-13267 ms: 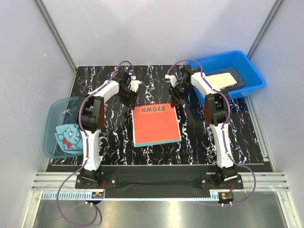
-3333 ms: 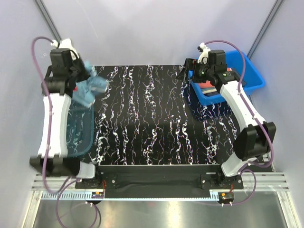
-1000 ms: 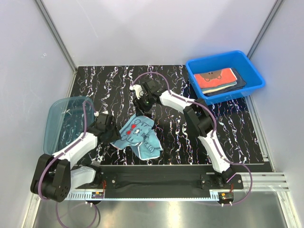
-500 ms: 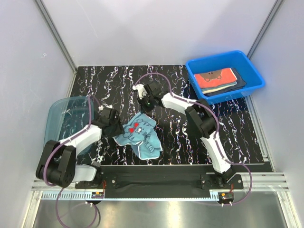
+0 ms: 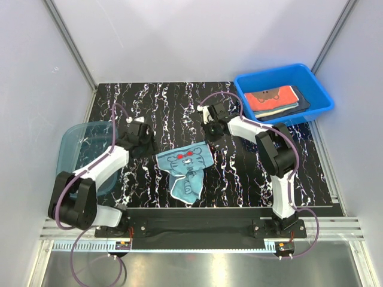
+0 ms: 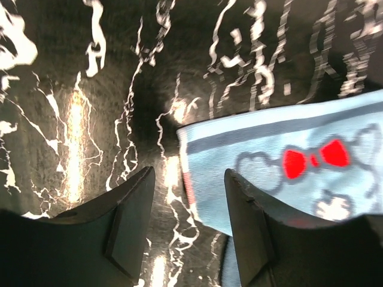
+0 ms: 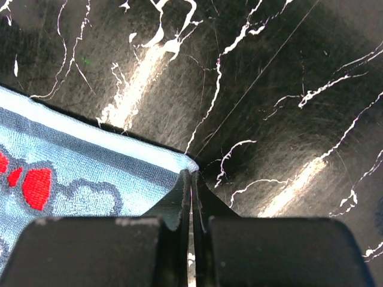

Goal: Fold and stack the towels
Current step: Flatten out the crumpled towel

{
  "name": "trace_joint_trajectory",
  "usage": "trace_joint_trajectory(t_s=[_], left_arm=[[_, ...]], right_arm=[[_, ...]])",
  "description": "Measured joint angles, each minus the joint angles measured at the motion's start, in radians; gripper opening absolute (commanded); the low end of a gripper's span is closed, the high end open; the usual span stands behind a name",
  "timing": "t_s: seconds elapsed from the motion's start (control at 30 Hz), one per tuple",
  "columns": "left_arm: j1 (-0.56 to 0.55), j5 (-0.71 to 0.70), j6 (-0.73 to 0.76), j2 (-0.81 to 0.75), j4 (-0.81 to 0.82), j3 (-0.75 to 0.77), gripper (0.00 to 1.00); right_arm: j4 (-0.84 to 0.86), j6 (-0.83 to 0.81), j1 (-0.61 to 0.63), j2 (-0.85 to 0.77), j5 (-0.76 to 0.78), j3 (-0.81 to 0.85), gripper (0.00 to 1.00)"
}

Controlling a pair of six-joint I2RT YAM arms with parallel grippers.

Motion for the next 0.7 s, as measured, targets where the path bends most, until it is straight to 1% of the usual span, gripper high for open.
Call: trace_joint_trajectory(t_s=[0.2,0.3,0.53,0.63,0.67,0.7], left_arm=[[0.003,0.033,0.000,0.136,0.037,-0.002,0.52],[0.003,0.039,-0.003,0.214,0.032,0.026,0.49],[-0.012,0.001,0.008,0.272,0.052,0.080,0.45],[-0.034,-0.020,0.018,0.296,0.042,0.105,0.39],[-0.039,-0.023,0.018,0.306,0.040,0.115,0.35],[-0.044,-0.025,0.020,0.316,0.038,0.125,0.33]], right_arm=[[-0.005,0.000,-0.001,-0.005,0.003,-0.003,0.00],[-0.013,0.000,-0.001,-0.016,0.010,-0.016,0.00],[-0.018,0.000,-0.002,-0.024,0.008,-0.026,0.00],[-0.019,0.000,-0.002,-0.024,0.007,-0.026,0.00],[-0.019,0.000,-0.002,-0.024,0.006,-0.026,0.00],[-0.021,0.000,-0.002,-0.024,0.006,-0.026,0.00]])
